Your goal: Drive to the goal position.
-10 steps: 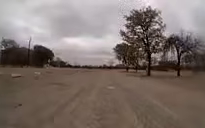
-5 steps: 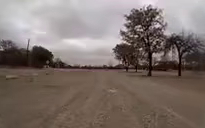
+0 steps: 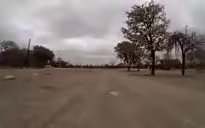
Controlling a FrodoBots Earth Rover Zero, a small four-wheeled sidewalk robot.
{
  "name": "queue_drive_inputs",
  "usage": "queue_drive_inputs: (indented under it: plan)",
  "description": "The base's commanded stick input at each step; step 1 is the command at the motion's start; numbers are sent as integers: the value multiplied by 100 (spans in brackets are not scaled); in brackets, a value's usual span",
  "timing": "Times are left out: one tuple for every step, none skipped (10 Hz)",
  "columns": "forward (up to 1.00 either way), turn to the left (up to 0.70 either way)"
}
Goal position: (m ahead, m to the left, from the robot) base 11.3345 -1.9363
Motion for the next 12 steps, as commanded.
queue_drive_inputs:
  plan:
    - [70, 3]
    - [70, 3]
    - [70, 1]
    - [70, -1]
    - [70, -1]
    - [70, -1]
    - [70, -1]
    - [70, 0]
    - [70, 2]
    - [70, 7]
    - [70, 21]
    - [70, 27]
